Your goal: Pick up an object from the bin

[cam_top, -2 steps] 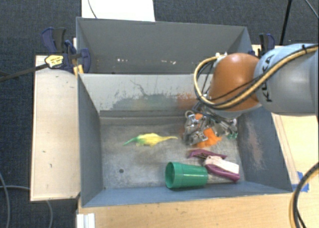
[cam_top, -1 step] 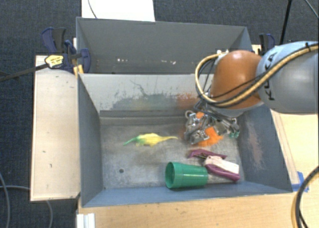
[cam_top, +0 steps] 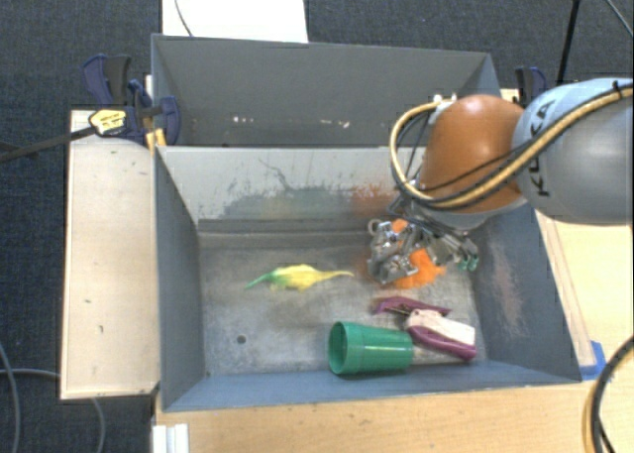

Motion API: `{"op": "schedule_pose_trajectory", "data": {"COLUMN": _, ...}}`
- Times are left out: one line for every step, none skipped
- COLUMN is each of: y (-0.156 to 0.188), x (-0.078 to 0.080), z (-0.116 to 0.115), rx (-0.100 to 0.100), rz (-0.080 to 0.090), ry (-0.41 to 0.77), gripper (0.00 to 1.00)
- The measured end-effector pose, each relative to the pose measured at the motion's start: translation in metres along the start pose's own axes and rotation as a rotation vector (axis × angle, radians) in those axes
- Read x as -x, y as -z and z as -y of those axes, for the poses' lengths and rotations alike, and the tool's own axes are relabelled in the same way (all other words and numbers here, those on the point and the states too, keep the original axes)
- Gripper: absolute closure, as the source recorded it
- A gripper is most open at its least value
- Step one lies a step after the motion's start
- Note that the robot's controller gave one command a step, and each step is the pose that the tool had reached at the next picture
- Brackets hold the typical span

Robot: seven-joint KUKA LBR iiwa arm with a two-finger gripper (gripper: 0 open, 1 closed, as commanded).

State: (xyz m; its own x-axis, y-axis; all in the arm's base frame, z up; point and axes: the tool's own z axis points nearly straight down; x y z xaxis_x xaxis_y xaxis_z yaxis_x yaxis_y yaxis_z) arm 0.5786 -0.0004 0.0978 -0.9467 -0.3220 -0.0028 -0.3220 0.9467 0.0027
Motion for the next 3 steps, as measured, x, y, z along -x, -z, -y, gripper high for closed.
{"op": "schedule_pose_trajectory", "data": {"y": 0.009, "x": 0.000, "z": 0.000, "rx": 0.000, "rz": -0.001, "ry": -0.001, "gripper": 1.00}}
{"op": "schedule_pose_trajectory", "data": {"y": 0.017, "x": 0.000, "z": 0.000, "rx": -0.001, "rz": 0.000, "ry": -0.002, "gripper": 1.00}}
{"op": "schedule_pose_trajectory", "data": {"y": 0.022, "x": 0.001, "z": 0.000, "rx": -0.002, "rz": 0.002, "ry": -0.002, "gripper": 1.00}}
